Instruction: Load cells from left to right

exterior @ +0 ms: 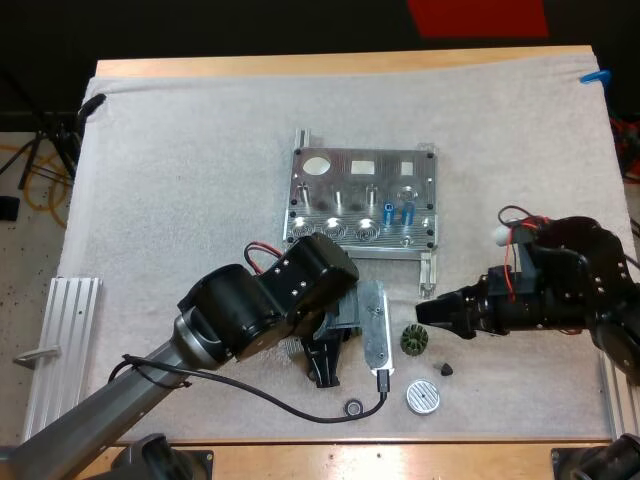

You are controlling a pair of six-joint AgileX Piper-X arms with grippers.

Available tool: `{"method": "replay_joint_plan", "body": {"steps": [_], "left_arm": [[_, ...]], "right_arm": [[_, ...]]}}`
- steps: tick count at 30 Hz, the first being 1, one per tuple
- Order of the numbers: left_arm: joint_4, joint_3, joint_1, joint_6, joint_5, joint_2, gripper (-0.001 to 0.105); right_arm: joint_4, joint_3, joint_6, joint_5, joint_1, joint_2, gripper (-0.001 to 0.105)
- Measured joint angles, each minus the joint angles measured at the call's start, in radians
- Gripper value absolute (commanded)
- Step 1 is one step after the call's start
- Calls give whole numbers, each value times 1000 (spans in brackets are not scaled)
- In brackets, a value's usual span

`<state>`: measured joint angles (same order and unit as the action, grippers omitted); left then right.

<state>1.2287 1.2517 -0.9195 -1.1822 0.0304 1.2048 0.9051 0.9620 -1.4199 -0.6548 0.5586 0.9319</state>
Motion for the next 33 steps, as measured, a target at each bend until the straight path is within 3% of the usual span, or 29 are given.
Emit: {"method": "replay_joint_plan", "body": {"steps": [9,29,33], "left_arm": [[-45,-24,0,-14,2,0,0],[-128,-24,0,-37,50,0,0],[-159,-24,0,-37,109,0,0]], "right_arm": [[-74,0,50,-167,0,56,49],[-147,0,59,-204,0,163,49],[-155,0,64,-208,0,165,49]]}}
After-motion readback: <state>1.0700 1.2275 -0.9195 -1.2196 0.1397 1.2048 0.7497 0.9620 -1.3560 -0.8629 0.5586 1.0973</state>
